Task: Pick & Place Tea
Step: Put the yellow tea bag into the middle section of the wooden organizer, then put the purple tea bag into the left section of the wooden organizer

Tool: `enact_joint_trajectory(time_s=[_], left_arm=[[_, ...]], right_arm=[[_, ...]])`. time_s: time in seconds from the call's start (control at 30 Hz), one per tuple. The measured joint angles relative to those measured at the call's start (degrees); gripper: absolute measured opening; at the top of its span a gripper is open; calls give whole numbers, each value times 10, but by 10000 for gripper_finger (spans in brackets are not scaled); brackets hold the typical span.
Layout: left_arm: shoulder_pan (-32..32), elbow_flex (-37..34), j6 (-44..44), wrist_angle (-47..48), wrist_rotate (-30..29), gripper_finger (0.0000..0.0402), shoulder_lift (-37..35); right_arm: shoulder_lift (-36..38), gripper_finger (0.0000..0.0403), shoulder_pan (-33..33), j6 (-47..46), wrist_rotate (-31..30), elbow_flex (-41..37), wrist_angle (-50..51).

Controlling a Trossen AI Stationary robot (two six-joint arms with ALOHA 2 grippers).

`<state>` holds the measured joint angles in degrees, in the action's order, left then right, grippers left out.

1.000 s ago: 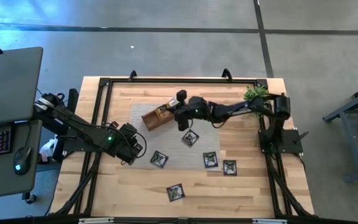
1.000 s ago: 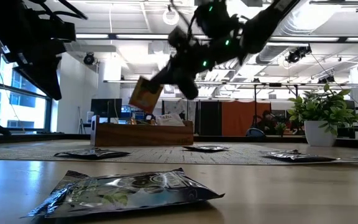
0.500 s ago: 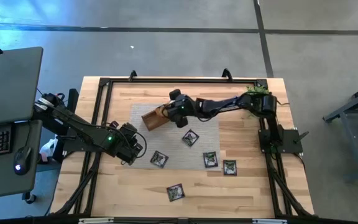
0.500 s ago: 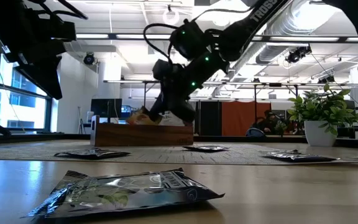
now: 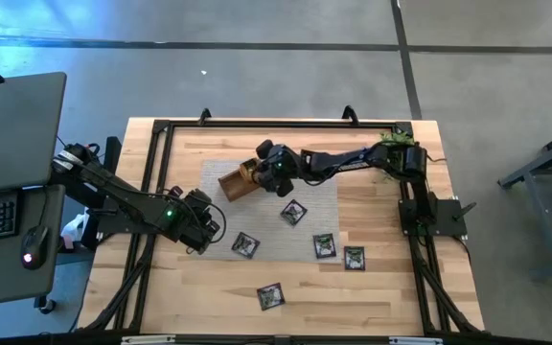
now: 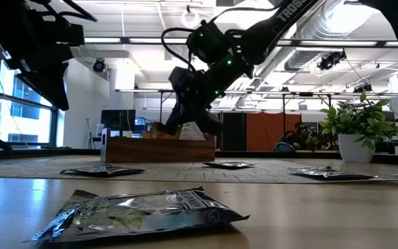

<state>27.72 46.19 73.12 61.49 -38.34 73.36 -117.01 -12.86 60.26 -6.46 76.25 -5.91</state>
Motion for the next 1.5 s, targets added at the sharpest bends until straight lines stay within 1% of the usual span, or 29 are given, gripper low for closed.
enact_joint_trajectory(time_s=[0.17,0.33,0.47,0.57,0.7,0.77,0.83,1.07,1.17,1.23,1.33,1.43,1.5], left_arm=[[0,0,0,0,-3,143,0],[0,0,0,0,-3,143,0],[0,0,0,0,-3,143,0],[0,0,0,-1,-3,143,0],[0,0,0,-1,-3,143,0],[0,0,0,-1,-3,143,0],[0,0,0,-3,-3,143,0],[0,0,4,-28,-3,143,0],[0,0,4,-37,-1,143,0],[0,0,4,-37,-1,143,0],[0,0,-1,-41,-2,143,0],[0,0,-21,-52,-2,143,0],[0,0,-23,-52,-2,143,0]], right_arm=[[0,12,0,-1,46,0,-39],[0,41,0,-5,51,0,-42],[0,66,1,-31,48,0,-47],[0,80,8,-52,24,0,-60],[7,90,39,-117,-50,-1,-57],[17,92,62,-145,-84,-1,-33],[28,91,86,-165,-96,-1,7],[66,88,167,-270,-96,-1,205],[78,87,189,-328,-99,-1,270],[82,87,199,-357,-99,-1,291],[84,87,207,-353,-96,-1,320],[84,89,209,-315,-95,-3,342],[84,93,205,-290,-76,-3,346]])
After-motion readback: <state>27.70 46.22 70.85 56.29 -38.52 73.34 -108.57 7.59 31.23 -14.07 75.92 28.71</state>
